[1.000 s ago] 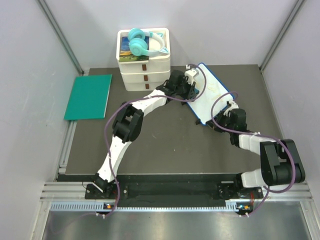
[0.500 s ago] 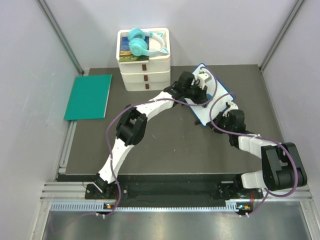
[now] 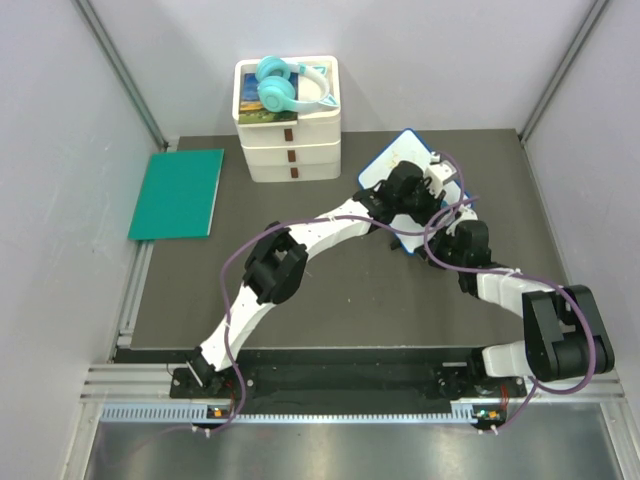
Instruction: Erase the whiteboard
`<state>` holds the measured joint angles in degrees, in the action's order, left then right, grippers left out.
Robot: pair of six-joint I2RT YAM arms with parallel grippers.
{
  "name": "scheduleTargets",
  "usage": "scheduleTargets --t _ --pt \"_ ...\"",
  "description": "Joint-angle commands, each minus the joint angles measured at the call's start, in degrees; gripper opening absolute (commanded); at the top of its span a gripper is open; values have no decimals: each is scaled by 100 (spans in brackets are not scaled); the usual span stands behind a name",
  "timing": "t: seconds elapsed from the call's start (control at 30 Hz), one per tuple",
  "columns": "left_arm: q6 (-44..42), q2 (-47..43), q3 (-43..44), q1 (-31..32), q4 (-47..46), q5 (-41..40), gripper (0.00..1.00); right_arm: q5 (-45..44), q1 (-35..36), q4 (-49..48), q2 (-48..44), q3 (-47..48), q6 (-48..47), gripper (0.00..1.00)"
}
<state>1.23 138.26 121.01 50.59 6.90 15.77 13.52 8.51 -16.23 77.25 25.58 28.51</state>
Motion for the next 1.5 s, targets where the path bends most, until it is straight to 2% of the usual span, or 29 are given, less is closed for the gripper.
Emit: scheduleTargets --t 0.0,0.1,0.17,0.2,0.23,0.33,0.7,0.8,0.9,1.23,1.27,1.3,1.47 --pt "-334 -158 28 57 -311 -820 0 204 151 217 -140 -97 -399 0" --pt "-396 -456 -340 -5 -504 -979 0 134 151 155 -263 -194 -364 0" --pt "-422 -615 -674 -75 -637 -1032 0 133 151 76 -482 -316 -346 8" --pt "-431 -764 -771 -84 -628 -1058 0 133 151 -28 -561 -369 -329 16" --pt "-431 -835 -946 -136 -793 -1067 0 116 159 -64 -745 -431 -303 27" --pt "-431 -1002 -1158 -216 -856 -1032 0 20 151 -108 -1018 -607 -232 44" --pt "-449 -1187 -1395 -339 -795 -1006 0 -402 55 -240 -1932 -932 -74 75" --pt "-457 -1301 -1554 -383 -865 -997 0 -316 -147 -415 -2021 -1003 84 78" --pt "-466 -1319 -1537 -436 -804 -883 0 54 -438 -609 -2012 -1047 67 78" --pt "-563 -1284 -1528 -445 -707 -804 0 739 -1386 40 -2679 -459 84 77" --pt "-580 -1275 -1537 -453 -707 -795 0 810 -1544 41 -2707 -406 102 85" --pt "-589 -1275 -1537 -445 -707 -795 0 897 -1641 23 -2724 -362 145 88" --pt "-660 -1213 -1501 -445 -461 -777 0 1240 -2177 -372 -2322 -45 409 88"
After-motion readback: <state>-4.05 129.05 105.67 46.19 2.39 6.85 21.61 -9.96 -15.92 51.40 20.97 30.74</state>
